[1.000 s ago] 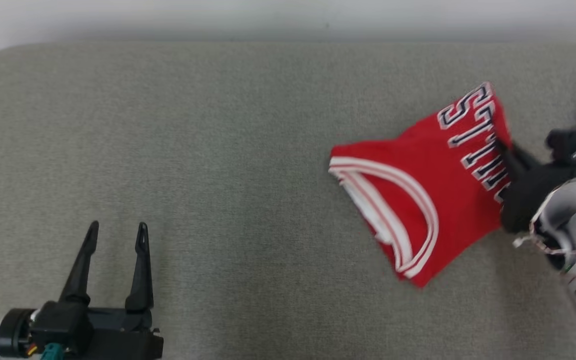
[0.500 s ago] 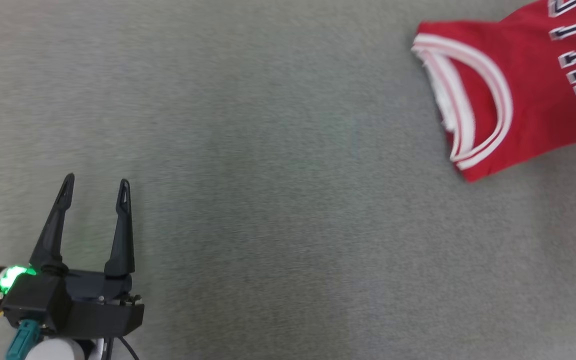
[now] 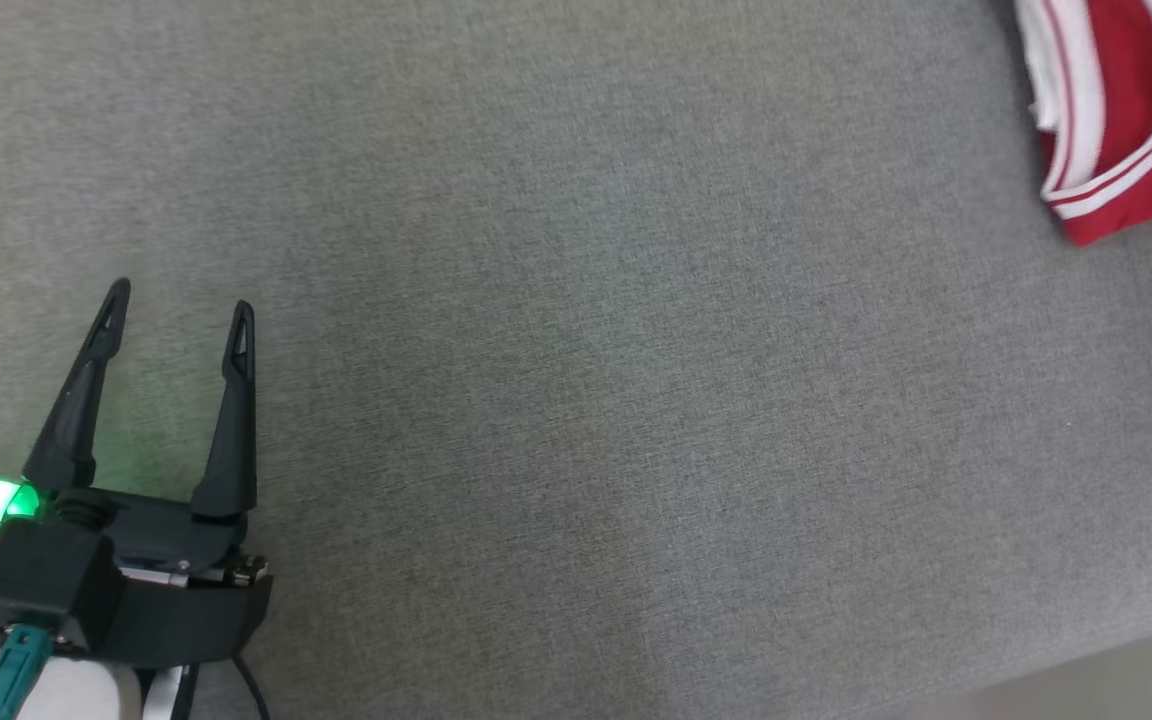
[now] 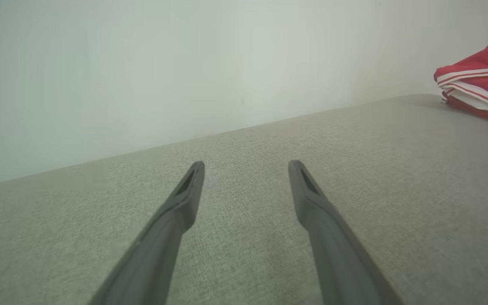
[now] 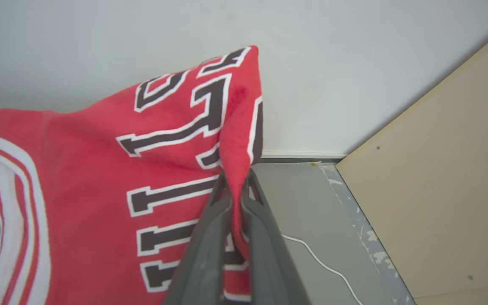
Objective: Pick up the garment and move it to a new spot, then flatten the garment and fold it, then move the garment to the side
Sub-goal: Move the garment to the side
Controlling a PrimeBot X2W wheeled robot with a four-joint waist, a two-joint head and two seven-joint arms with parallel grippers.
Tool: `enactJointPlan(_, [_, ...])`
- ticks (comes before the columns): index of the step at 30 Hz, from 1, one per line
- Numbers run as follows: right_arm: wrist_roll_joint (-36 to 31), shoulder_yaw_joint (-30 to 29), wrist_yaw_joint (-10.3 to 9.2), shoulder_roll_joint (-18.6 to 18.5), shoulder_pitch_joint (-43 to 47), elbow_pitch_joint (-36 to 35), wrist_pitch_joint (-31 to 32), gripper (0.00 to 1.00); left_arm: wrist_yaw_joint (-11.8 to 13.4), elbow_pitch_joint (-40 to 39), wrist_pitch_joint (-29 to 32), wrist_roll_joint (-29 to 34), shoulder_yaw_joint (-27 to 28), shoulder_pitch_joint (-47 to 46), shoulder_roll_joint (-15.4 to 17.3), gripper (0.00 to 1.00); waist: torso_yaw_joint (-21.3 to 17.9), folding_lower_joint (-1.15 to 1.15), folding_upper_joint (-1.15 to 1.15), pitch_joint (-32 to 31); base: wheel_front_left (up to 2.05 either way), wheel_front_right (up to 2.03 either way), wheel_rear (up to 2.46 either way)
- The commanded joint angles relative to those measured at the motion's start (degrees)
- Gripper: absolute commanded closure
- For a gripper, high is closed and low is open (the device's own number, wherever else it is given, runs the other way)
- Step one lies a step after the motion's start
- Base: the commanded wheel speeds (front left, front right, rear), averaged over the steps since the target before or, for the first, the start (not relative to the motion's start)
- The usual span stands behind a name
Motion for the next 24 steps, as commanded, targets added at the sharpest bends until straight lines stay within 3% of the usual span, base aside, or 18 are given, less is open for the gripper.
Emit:
enactJointPlan(1, [-0.47, 0.30, -0.15, -0.08, -1.27, 0.99, -0.60, 1.00, 0.20, -0.67, 0.13, 0.22, 0.16, 0.14, 0.46, 0.00, -0.86, -0.01, -0.02, 1.02, 0.00, 0.00, 0.00])
enactJointPlan(6, [-1.59, 1.30, -0.15, 0.43, -4.01, 5.48, -2.31, 0.96, 0.79, -2.24, 0.62, 0.31, 0.21, 0.92, 0.68, 0.00, -0.74, -0.01, -0.02, 1.09, 0.00, 0.00, 0.00])
enactJointPlan(7, [-1.68, 1.52, -0.15, 0.56, -4.43, 6.16, -2.73, 0.27, 0.80, -2.46, 0.59, 0.31, 0.23, 0.99, 0.71, 0.00, -0.65, -0.01, -0.02, 1.09, 0.00, 0.00, 0.00])
enactJointPlan(8, [-1.71, 1.77, -0.15, 0.79, -4.64, 6.90, -2.87, 0.00, 0.86, -2.59, 0.63, 0.29, 0.24, 1.11, 0.74, 0.00, -0.60, -0.01, -0.02, 1.06, 0.00, 0.00, 0.00])
enactJointPlan(15, [-3.75, 2.63, -0.15, 1.37, -7.56, 9.79, -5.78, 0.00, 1.73, -2.88, 0.33, -0.29, 0.70, 1.94, 0.97, 0.00, -0.45, -0.01, -0.02, 0.83, 0.00, 0.00, 0.00])
enactJointPlan(24, [-3.27, 2.94, -0.15, 2.90, -8.65, 8.56, -11.44, 0.00, 2.41, -0.98, -0.81, -1.32, 0.59, 2.74, 0.18, 0.00, 0.37, -0.01, -0.02, -2.58, 0.00, 0.00, 0.00])
